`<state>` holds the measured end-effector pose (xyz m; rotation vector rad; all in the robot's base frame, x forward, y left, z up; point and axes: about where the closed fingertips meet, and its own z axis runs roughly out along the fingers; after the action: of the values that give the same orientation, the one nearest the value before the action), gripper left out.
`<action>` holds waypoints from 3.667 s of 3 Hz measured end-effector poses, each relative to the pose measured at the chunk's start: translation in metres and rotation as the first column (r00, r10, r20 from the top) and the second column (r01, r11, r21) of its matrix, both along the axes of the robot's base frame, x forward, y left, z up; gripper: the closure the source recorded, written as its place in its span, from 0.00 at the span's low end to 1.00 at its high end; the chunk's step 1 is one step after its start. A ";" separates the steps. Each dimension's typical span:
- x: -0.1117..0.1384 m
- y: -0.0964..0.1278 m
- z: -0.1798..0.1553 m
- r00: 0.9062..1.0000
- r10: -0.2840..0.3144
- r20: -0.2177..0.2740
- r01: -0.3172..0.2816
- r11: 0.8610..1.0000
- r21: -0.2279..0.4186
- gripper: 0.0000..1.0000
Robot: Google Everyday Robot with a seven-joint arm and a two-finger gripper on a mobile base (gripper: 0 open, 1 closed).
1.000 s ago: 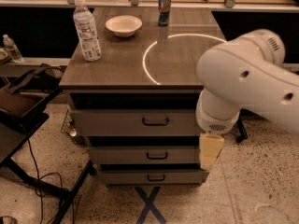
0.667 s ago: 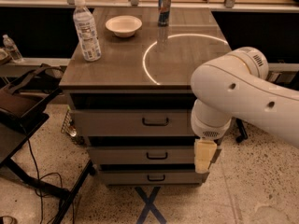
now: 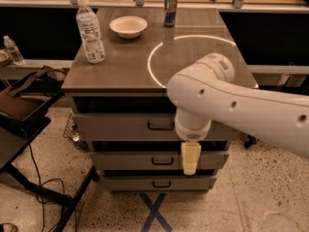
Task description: Open top drawer
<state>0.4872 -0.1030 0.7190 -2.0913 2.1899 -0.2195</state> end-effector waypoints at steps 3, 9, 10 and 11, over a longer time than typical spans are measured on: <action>0.029 0.053 -0.055 0.994 0.098 -0.051 -0.099 0.995 -0.016 0.00; -0.014 0.040 -0.070 0.994 0.077 -0.079 -0.076 0.997 0.009 1.00; -0.025 0.039 -0.066 0.995 0.066 -0.072 -0.066 0.998 0.005 1.00; -0.025 0.042 -0.066 0.995 0.066 -0.072 -0.066 0.998 0.005 1.00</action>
Offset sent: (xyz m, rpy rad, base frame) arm 0.0359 0.0585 -0.0588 -0.0321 0.0508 0.1126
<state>0.4619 -0.0611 0.6533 -2.1996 2.1541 -0.1383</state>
